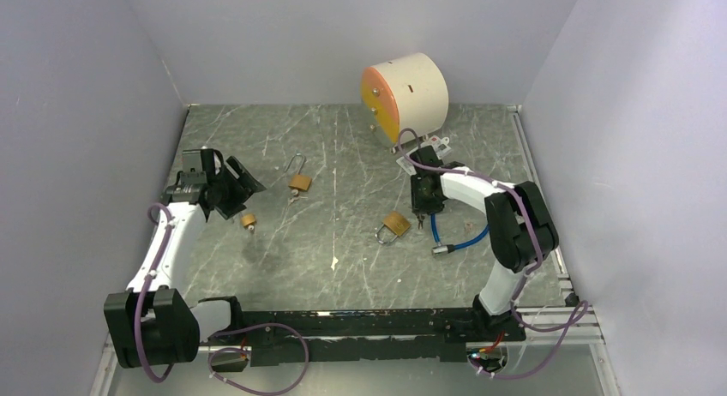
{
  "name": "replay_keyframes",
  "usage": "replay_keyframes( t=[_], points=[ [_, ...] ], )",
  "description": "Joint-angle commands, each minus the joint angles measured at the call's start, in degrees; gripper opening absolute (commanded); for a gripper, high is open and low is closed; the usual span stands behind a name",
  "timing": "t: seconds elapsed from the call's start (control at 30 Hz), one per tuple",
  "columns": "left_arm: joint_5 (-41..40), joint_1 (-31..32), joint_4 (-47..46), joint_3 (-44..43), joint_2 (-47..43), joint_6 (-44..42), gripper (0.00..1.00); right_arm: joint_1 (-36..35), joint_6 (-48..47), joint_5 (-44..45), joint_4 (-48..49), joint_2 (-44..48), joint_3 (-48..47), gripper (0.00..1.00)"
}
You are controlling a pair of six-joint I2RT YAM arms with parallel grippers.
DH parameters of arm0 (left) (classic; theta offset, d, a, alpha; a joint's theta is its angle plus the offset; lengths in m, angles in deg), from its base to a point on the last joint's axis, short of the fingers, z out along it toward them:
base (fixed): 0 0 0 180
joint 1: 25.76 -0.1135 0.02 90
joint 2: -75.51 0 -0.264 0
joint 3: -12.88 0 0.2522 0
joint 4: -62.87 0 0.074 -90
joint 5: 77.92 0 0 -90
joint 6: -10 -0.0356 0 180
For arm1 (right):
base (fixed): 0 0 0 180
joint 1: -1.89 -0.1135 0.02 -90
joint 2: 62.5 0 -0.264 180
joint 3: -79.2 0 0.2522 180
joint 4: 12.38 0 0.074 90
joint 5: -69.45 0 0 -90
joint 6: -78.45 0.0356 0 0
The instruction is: Unlock with the key
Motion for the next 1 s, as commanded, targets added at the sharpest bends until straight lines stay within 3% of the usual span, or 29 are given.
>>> replay_keyframes(
  t=[0.0, 0.1, 0.33, 0.83, 0.97],
  points=[
    [3.98, -0.12, -1.98, 1.01, -0.24, -0.20, 0.76, -0.39, -3.60, 1.01, 1.75, -2.57, -1.99, 0.38],
    [5.05, -0.12, -2.47, 1.29, 0.21, -0.09, 0.75, -0.44, -4.95, -0.07, 1.72, -3.93, -2.78, 0.31],
    [9.29, -0.12, -4.21, 3.02, -0.69, 1.11, 0.74, -0.52, -5.39, -2.56, 2.90, -2.68, -1.59, 0.00],
    [23.74, 0.61, -12.43, 9.55, -6.58, 13.35, 0.74, -3.12, -2.25, -7.31, 10.19, 16.31, 5.98, 0.00],
    [27.69, 1.22, -14.61, 10.61, -7.19, 20.85, 0.75, -3.84, -2.02, -13.93, 10.45, 20.48, 5.78, 0.00]
  ],
)
